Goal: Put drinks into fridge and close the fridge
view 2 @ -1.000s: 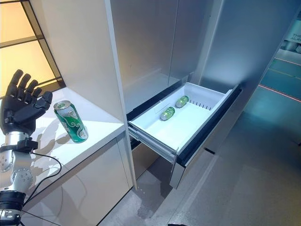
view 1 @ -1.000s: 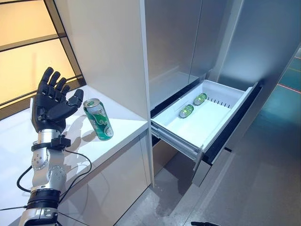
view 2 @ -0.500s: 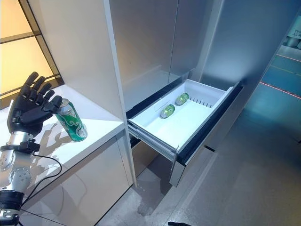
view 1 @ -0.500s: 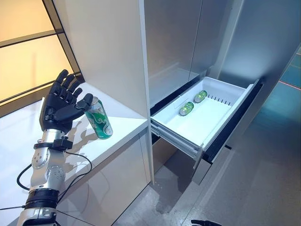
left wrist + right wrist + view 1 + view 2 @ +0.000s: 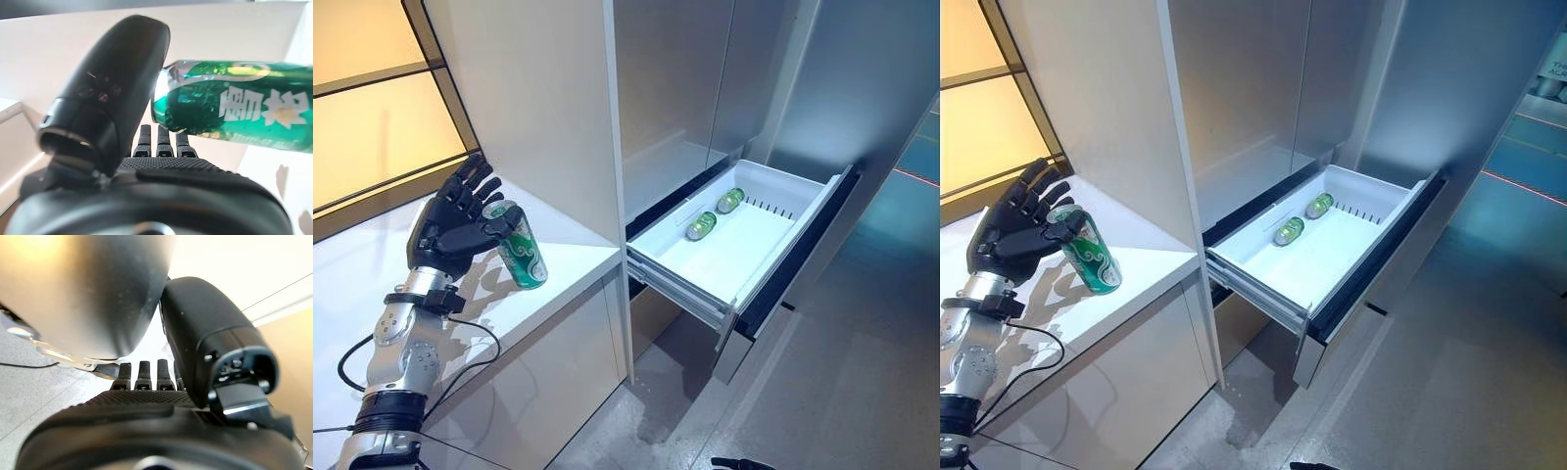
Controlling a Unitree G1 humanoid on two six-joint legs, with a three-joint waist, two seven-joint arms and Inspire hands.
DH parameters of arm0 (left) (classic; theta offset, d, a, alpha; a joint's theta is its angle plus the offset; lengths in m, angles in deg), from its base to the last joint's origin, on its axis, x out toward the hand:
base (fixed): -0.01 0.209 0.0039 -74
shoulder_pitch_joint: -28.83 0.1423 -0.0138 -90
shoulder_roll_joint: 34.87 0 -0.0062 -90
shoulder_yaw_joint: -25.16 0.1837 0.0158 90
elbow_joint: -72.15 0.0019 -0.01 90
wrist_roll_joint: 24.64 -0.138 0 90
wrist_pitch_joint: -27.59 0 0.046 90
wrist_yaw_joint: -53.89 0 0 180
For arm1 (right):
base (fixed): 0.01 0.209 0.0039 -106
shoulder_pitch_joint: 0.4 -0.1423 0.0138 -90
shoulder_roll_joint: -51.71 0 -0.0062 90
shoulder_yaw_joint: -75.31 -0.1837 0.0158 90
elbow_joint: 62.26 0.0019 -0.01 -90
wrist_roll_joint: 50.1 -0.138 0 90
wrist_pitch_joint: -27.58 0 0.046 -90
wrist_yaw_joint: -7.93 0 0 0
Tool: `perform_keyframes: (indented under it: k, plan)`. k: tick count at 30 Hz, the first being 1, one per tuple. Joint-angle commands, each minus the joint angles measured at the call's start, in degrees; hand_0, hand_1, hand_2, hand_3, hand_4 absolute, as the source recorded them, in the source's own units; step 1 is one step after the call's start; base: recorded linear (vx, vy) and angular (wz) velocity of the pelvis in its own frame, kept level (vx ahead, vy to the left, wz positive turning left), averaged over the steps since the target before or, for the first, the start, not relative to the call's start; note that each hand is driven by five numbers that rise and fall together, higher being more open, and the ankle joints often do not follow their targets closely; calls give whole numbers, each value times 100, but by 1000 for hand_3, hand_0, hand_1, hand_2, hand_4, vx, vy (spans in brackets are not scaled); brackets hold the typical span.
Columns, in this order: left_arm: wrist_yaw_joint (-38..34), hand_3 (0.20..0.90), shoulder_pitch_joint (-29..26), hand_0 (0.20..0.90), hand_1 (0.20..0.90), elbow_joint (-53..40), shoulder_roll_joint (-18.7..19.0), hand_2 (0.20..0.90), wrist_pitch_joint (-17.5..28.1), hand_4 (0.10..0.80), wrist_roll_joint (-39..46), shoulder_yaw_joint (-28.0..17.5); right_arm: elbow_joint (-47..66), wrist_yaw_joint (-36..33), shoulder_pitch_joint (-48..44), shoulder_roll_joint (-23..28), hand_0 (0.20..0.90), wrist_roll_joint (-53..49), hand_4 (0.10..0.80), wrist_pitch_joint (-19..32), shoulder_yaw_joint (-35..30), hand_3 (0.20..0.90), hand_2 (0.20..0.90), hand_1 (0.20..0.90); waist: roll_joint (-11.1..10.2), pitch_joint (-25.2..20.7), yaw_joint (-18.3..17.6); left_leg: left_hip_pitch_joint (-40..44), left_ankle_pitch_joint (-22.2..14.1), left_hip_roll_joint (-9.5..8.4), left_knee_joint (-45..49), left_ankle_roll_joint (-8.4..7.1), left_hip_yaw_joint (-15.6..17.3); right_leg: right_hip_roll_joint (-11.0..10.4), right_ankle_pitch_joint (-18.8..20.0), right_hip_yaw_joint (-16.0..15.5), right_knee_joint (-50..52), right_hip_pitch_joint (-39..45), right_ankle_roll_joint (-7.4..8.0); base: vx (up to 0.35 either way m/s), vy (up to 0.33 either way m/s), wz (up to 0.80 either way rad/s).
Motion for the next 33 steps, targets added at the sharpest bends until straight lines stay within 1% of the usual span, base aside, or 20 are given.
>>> perform_keyframes:
  k: [1, 9, 18, 26, 33]
  plan:
    - [199, 900, -972, 900, 900, -444, 500, 900, 273, 800, 109, -196, -312, 224, 75, 280, 900, 92, 800, -198, 180, 900, 900, 900, 183, -115, -53, 127, -634, -294, 101, 78, -161, 202, -561, 19, 531, -195, 179, 0, 0, 0]
    - [122, 900, -989, 900, 900, -569, 486, 900, 136, 800, -28, -110, -321, 235, 44, 303, 900, 42, 800, -258, 155, 900, 900, 900, 184, -132, -71, 140, -648, -302, 106, 93, -133, 214, -551, 68, 513, -195, 176, 0, 0, 0]
    - [138, 900, -984, 900, 900, -406, 479, 900, 70, 800, -293, 50, -352, 220, 34, 313, 900, -16, 800, -275, 127, 900, 900, 900, 189, -133, -111, 149, -648, -305, 116, 103, -75, 215, -527, 118, 509, -209, 190, 0, 1, 0]
    - [55, 900, -985, 900, 900, -423, 523, 900, -20, 800, -699, 205, -327, 206, 31, 330, 900, -70, 800, -295, 109, 900, 900, 900, 188, -124, -135, 161, -663, -307, 129, 122, -35, 218, -529, 151, 526, -218, 195, 5, 4, -7]
    - [-26, 900, -1025, 900, 900, -392, 544, 900, -58, 800, -715, 251, -330, 195, 28, 315, 900, -118, 800, -301, 112, 900, 900, 900, 185, -124, -139, 164, -675, -313, 154, 130, -24, 220, -528, 160, 539, -218, 198, 0, 0, 0]
